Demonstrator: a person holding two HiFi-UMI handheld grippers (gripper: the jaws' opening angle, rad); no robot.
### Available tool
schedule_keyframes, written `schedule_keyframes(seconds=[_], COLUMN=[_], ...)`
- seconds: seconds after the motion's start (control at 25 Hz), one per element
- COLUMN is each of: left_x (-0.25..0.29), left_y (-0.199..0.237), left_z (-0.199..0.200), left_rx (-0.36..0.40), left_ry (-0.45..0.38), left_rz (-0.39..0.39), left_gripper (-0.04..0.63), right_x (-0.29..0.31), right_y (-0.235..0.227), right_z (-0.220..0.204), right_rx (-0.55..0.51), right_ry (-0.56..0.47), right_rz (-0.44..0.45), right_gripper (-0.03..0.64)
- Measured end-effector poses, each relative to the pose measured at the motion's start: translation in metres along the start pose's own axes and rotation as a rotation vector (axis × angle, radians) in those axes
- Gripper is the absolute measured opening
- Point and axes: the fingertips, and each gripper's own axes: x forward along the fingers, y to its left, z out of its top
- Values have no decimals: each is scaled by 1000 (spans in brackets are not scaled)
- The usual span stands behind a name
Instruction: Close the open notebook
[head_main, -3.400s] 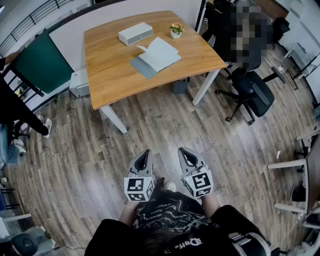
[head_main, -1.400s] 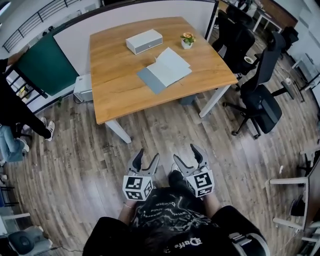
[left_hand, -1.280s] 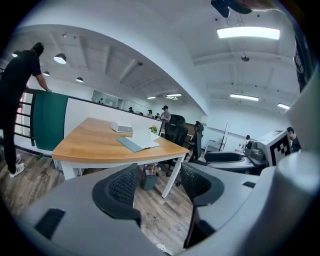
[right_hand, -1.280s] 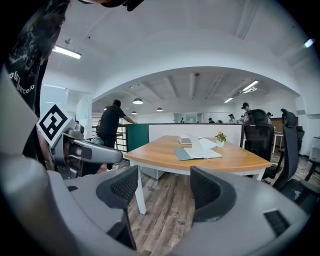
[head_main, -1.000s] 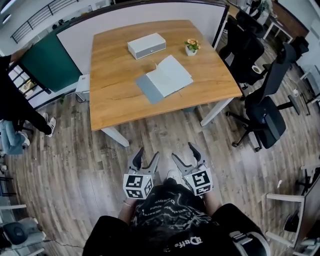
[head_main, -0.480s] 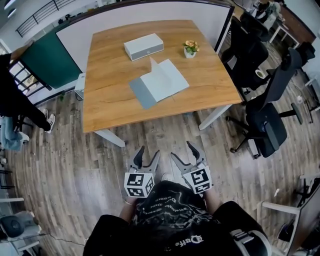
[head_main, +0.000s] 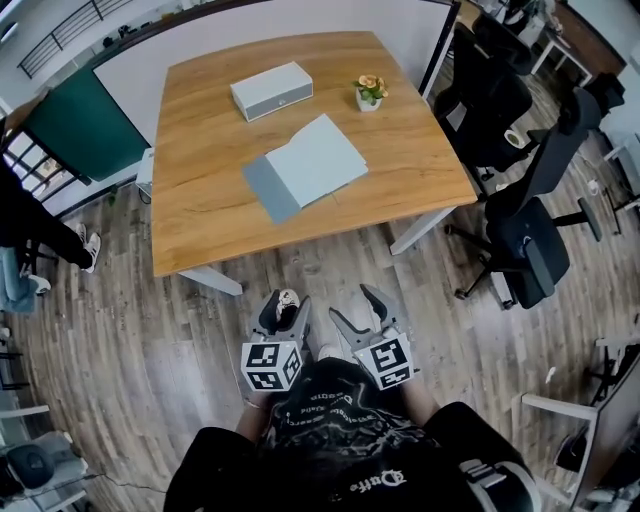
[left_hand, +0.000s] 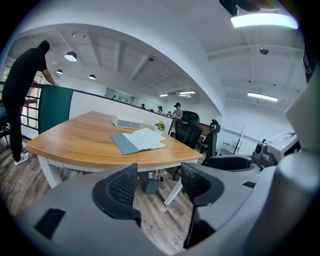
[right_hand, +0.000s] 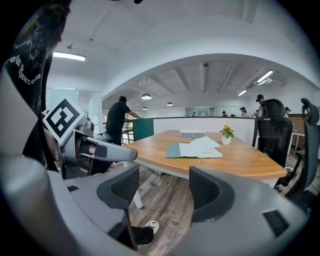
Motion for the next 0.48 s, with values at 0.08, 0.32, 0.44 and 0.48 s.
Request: schedule_keyframes(seconds=[0.08, 0.32, 0.44, 0.48], left_x=[13, 58, 83, 92], left_y=[5, 31, 51, 59], left_z=[3, 21, 33, 37], left_rx=[0, 14, 13, 11], left_ry=[10, 44, 64, 69], left_rz=[-12, -37, -46, -48], left_gripper=[273, 273, 273, 273], right_x=[9, 48, 76, 85], right_y=[-5, -37, -55, -60], right_z=[-1, 19, 32, 36], right_rx=[12, 18, 21, 24], right_ry=[10, 26, 34, 36], right_rz=[-9, -51, -76, -84], right_gripper=[299, 299, 299, 299])
